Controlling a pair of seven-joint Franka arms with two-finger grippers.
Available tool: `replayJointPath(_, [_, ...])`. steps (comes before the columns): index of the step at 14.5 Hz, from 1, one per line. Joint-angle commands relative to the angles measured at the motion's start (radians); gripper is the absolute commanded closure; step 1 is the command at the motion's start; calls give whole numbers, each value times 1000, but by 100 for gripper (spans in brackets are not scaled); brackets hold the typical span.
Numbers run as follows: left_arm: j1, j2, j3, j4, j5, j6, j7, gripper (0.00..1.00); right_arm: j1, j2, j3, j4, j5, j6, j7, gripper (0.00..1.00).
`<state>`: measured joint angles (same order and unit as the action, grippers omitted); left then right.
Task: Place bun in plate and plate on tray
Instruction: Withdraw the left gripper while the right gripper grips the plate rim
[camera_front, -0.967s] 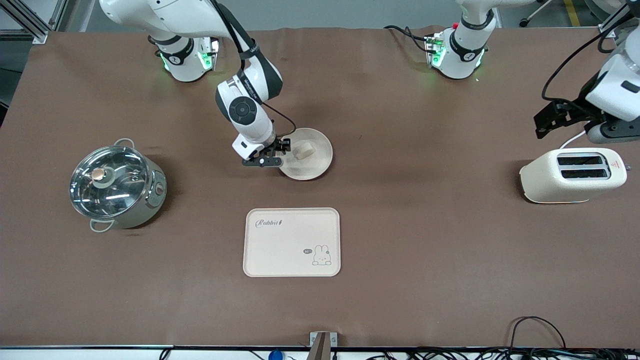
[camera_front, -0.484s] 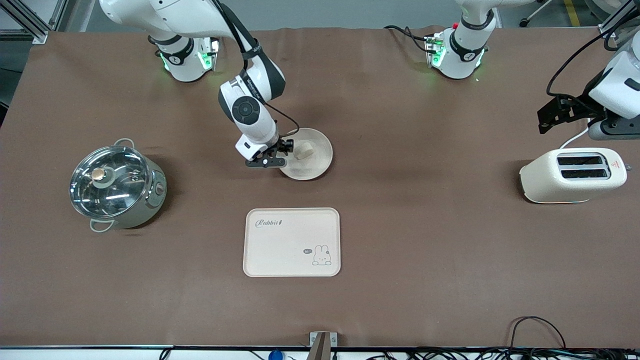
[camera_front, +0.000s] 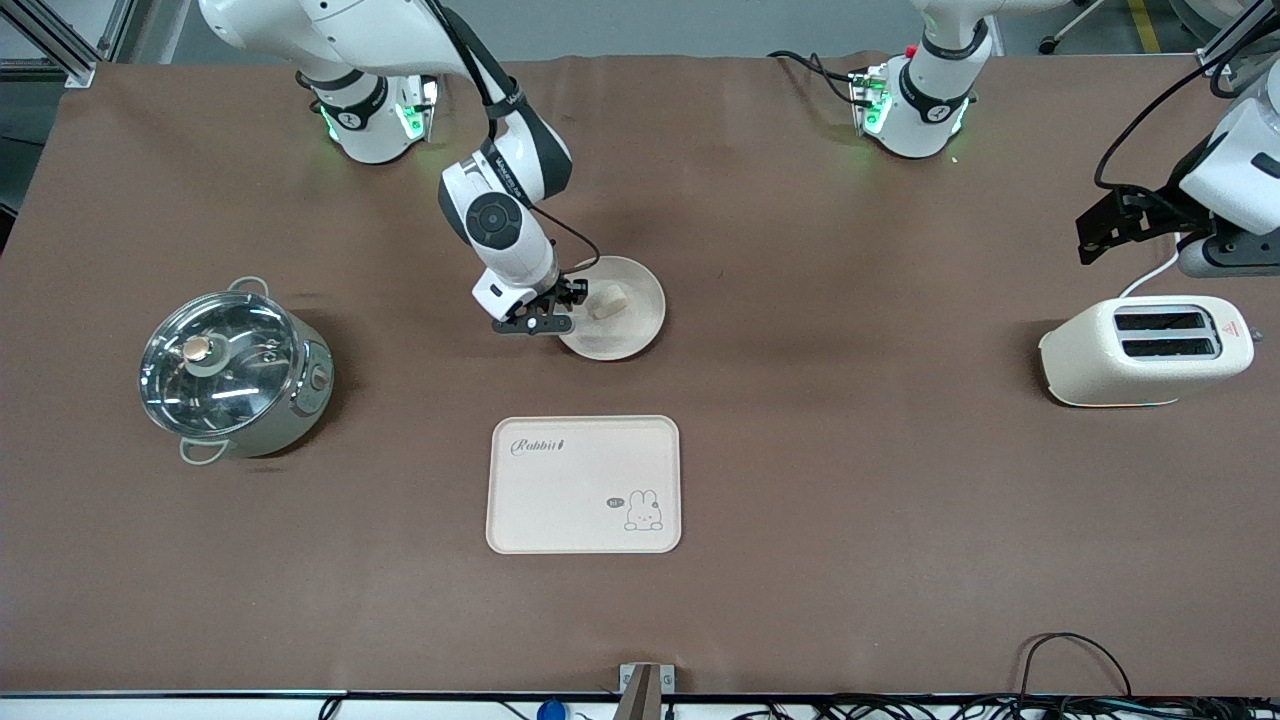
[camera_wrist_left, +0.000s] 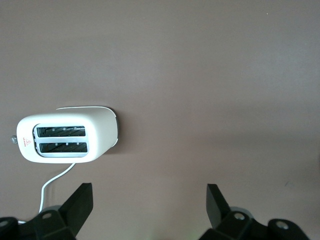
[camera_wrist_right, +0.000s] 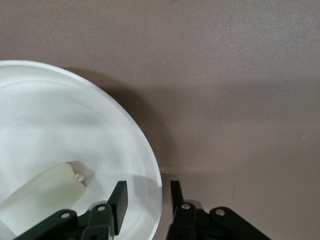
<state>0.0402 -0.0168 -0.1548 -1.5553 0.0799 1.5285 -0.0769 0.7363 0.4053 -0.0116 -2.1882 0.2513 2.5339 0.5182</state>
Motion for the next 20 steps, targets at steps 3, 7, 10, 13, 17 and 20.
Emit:
replayJointPath(3, [12, -15, 11, 23, -22, -33, 19, 0, 12, 7, -7, 8, 20, 5, 9, 69])
replayJointPath(7, [12, -15, 11, 26, -22, -34, 8, 0, 34, 9, -7, 7, 20, 39, 14, 84])
replayJointPath(10, [12, -14, 11, 29, -20, -36, 14, 0, 38, 9, -7, 7, 20, 36, 14, 95])
replayJointPath(13, [10, -12, 8, 26, -20, -63, 9, 0, 38, 7, -7, 10, 20, 34, 20, 100])
replayJointPath(17, [9, -11, 4, 24, -20, -67, 9, 0, 48, 1, -4, 51, 20, 20, 97, 100])
replayJointPath(20, [9, -8, 4, 24, -19, -68, 11, 0, 55, -3, -4, 117, 20, -62, 141, 100])
